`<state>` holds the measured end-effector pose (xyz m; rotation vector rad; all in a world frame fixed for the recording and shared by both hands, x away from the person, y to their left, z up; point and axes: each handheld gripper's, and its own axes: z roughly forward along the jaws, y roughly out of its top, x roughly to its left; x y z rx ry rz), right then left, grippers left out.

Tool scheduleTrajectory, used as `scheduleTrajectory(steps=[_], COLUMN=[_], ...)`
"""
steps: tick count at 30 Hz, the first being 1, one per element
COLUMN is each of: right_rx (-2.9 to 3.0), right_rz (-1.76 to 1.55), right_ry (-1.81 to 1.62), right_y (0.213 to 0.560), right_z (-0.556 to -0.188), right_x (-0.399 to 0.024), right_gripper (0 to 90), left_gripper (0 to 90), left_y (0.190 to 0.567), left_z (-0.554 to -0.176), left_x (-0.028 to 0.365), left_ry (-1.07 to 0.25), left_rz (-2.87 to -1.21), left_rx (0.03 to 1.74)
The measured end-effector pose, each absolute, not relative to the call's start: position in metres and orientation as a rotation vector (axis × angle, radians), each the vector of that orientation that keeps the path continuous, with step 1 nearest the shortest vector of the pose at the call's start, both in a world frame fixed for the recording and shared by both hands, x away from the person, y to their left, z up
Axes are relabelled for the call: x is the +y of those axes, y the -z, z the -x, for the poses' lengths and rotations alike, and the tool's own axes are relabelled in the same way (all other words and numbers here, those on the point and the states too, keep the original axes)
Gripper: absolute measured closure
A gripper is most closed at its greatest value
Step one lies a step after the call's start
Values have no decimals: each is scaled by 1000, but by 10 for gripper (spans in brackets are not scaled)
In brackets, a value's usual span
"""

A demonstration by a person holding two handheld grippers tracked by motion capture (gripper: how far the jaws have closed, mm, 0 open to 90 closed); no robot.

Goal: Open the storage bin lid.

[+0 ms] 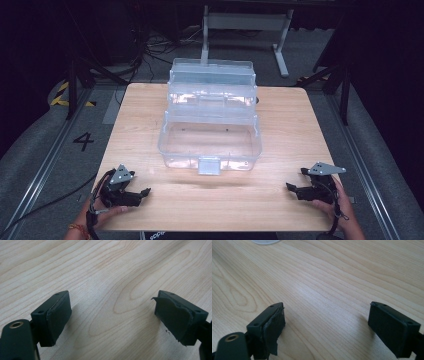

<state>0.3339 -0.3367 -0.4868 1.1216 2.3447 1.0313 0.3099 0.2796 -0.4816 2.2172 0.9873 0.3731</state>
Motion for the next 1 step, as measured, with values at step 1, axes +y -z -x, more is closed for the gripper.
scheduleTrajectory(steps=[1], right_rx=[2345], right_rz=[-1121], right_ry=[-1031], right_y=[487], right_z=[-334], right_x=[-337], right_gripper=[142], left_gripper=[143], left_y=[482], left_z=[-310], left_x=[279], left_ry=[-373], left_rz=[-2214], left_rx=[991])
